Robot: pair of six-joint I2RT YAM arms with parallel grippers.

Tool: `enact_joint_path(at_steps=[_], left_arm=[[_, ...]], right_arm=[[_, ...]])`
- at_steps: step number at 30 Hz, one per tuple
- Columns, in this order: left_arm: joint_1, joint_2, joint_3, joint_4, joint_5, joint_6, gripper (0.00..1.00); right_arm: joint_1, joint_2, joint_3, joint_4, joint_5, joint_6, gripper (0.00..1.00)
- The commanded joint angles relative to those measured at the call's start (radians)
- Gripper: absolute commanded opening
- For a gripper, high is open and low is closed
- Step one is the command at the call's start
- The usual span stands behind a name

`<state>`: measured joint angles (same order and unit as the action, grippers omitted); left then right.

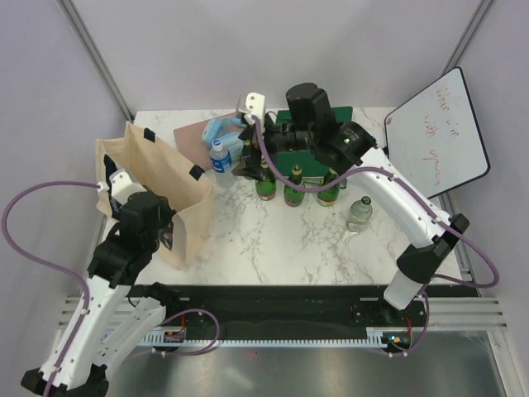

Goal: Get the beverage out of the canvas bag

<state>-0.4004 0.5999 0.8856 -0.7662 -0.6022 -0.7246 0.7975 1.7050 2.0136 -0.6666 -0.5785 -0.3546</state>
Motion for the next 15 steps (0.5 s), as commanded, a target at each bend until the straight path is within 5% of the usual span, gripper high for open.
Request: enact_joint_path(at_steps=[1,9,13,15], left_arm=[[0.073,0.075,0.052,0.300,0.022,0.079,0.02],[0.472,0.256,0.073,0.544,0.506,0.068,0.02],[0.557,0.319,0.093,0.532,0.585,0.079,0.04],[0.594,0.339,0.101,0.509,0.622,0.079,0.14]], right_arm=[[-0.108,-0.076,-0.084,0.025,-0.055,0.069,0.98],[-0.245,-0.212,-0.332,0.068,-0.061,0.108,0.98],[-0.303,-0.263,-0.427,0.094,-0.070,0.129,0.98],[-0.328,-0.286,-0.447,0.098,-0.072,0.135,0.98]])
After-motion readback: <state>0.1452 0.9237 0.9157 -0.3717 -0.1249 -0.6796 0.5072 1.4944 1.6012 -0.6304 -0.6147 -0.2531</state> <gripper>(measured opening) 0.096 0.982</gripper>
